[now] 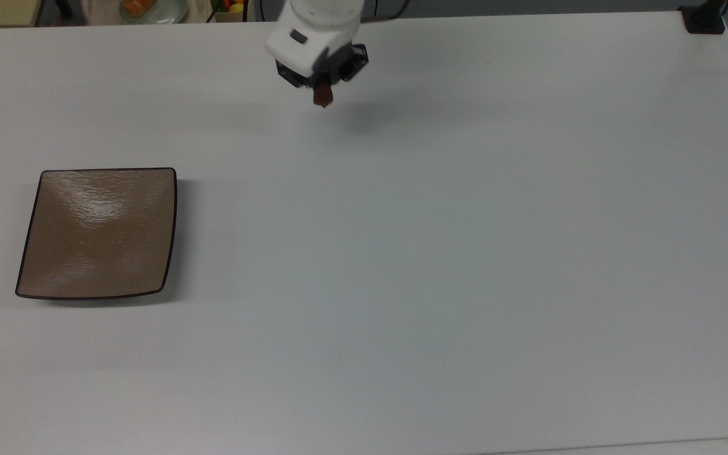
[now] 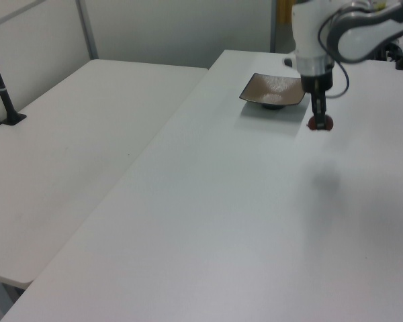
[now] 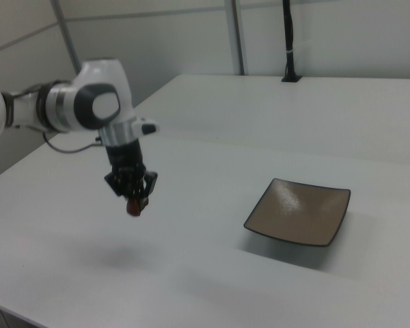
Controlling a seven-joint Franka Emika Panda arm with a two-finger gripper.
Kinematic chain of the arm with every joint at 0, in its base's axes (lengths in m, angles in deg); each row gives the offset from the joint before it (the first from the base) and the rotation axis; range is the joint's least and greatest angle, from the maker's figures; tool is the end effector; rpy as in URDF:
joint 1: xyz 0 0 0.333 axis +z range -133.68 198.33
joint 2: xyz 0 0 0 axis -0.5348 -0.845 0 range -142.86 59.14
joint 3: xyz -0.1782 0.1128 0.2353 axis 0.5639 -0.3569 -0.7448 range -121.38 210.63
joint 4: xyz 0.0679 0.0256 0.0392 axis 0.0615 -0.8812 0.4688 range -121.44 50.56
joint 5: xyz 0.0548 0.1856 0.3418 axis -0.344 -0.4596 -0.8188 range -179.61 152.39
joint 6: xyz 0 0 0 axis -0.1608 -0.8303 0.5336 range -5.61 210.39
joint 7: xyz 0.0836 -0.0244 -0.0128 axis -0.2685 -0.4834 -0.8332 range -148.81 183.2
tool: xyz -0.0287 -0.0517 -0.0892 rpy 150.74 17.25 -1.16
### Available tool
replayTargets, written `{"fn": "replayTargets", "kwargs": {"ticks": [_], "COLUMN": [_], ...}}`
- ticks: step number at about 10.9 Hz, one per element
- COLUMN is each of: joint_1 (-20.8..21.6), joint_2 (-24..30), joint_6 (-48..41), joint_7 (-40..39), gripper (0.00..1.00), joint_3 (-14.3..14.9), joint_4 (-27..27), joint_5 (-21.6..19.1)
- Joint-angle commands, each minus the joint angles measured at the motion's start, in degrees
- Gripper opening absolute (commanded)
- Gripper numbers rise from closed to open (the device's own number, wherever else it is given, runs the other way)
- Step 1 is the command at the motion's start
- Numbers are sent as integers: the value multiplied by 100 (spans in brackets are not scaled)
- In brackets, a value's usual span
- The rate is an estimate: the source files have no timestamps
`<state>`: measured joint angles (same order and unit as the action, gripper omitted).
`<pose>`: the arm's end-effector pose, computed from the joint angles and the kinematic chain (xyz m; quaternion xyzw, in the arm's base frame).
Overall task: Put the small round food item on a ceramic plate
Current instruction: 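Lift the grasped red food item off the table, then carry the red food item over to the square brown plate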
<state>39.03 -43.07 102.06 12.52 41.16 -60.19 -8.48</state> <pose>0.5330 0.0885 0.4338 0.9853 0.1448 -0.0788 0.0449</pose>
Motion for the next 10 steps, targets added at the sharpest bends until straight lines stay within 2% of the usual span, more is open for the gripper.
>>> {"fn": "replayTargets", "kwargs": {"ticks": [1, 3, 6, 10], "joint_1": [-213, -300, -537, -1213], "joint_2": [-46, -99, -151, -853], "joint_6": [-944, -1104, -1043, -877], "joint_7": [-446, -490, -841, -1615], "gripper": [10, 10, 10, 10], "joint_3": [327, 548, 548, 539], "joint_4": [1118, 1568, 1614, 2561], "joint_5": [-187, -406, -504, -504]}}
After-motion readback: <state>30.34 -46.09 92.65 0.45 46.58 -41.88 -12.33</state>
